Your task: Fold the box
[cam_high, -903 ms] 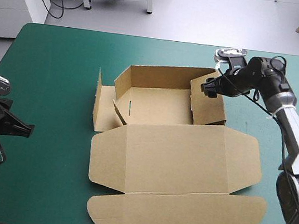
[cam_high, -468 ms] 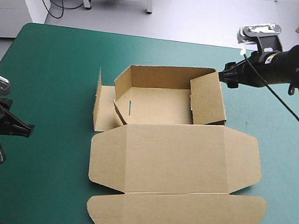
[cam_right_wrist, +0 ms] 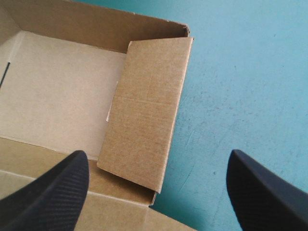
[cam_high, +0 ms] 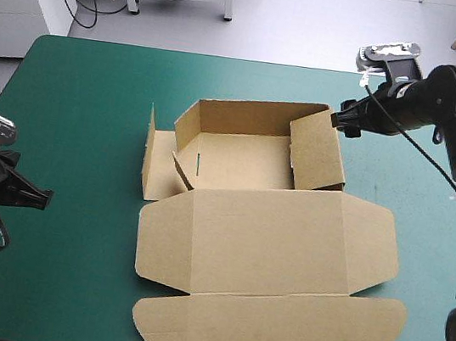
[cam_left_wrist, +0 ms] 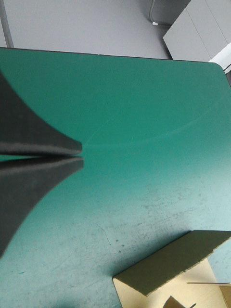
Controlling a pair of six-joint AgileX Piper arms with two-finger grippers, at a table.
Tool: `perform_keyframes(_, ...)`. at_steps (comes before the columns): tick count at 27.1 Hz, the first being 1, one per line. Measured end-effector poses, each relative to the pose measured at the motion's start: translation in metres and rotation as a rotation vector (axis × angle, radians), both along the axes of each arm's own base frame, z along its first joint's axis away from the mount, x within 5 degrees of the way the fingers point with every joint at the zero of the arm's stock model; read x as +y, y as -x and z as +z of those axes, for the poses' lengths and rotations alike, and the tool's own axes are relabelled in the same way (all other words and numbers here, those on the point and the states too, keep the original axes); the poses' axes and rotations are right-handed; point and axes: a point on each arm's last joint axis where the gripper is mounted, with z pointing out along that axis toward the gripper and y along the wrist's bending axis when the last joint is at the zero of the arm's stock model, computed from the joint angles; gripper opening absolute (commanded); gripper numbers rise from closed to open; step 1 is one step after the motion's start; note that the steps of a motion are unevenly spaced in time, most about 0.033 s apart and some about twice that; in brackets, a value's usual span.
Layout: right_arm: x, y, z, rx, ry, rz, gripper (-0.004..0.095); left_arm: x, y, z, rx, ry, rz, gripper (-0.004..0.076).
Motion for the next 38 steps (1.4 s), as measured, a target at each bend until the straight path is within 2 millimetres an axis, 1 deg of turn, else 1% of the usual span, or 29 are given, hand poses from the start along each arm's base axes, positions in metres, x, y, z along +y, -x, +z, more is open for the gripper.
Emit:
perform_keyframes(5,0.007,-0.039,-0.048,0.117,0.025,-0.002,0.0728,0.000,0.001,-0.001,0.010,-0.001,0.002,-0.0010)
perform_keyframes(7,0.010,-0.056,-0.072,0.159,0.035,-0.005,0.0728,0.000,0.001,-0.001,0.015,-0.001,0.003,-0.0010)
perform_keyframes(10,0.014,-0.077,-0.105,0.211,0.051,-0.009,0.0725,0.000,0.001,-0.002,0.024,-0.002,0.005,-0.0010)
perform_keyframes(13,0.017,-0.092,-0.134,0.249,0.058,-0.011,0.0687,0.001,0.002,-0.003,0.038,-0.003,0.008,-0.0010)
perform_keyframes(16,0.019,-0.103,-0.155,0.269,0.058,-0.014,0.0595,0.001,0.002,-0.003,0.043,-0.003,0.009,-0.0010)
perform_keyframes(17,0.019,-0.105,-0.159,0.273,0.055,-0.014,0.0540,0.001,0.002,-0.003,0.044,-0.003,0.010,-0.0010)
perform_keyframes(19,0.020,-0.108,-0.167,0.283,0.053,-0.015,0.0398,0.001,0.003,-0.003,0.045,-0.003,0.010,-0.0010)
perform_keyframes(21,0.021,-0.110,-0.171,0.289,0.052,-0.016,0.0230,0.001,0.003,-0.003,0.046,-0.003,0.010,-0.0010)
perform_keyframes(22,0.021,-0.110,-0.172,0.291,0.050,-0.016,0.0057,0.001,0.003,-0.003,0.048,-0.003,0.010,-0.0010)
perform_keyframes(23,0.021,-0.110,-0.172,0.292,0.047,-0.015,-0.0007,0.001,0.003,-0.004,0.049,-0.003,0.011,-0.0010)
perform_keyframes(30,0.021,-0.110,-0.170,0.277,0.042,-0.026,-0.0019,0.001,0.003,-0.004,0.055,-0.004,0.012,-0.0010)
perform_keyframes(33,0.018,-0.106,-0.159,0.266,0.060,-0.024,-0.0019,0.002,0.003,-0.004,0.055,-0.018,0.018,-0.0010)
perform_keyframes(34,0.017,-0.104,-0.154,0.258,0.061,-0.025,-0.0019,0.003,0.003,-0.004,0.057,-0.025,0.027,-0.0010)
perform_keyframes(35,0.011,-0.097,-0.138,0.236,0.065,-0.028,-0.0019,0.006,0.004,-0.004,0.065,-0.040,0.055,-0.0010)
perform_keyframes(36,0.007,-0.093,-0.130,0.229,0.068,-0.027,-0.0019,0.008,0.004,-0.005,0.072,-0.051,0.071,-0.0003)
perform_keyframes(37,-0.004,-0.083,-0.112,0.218,0.078,-0.023,-0.0019,0.010,0.003,-0.006,0.085,-0.070,0.095,0.0014)
perform_keyframes(38,-0.010,-0.079,-0.105,0.214,0.081,-0.027,-0.0019,0.011,0.002,-0.006,0.090,-0.079,0.102,0.0022)
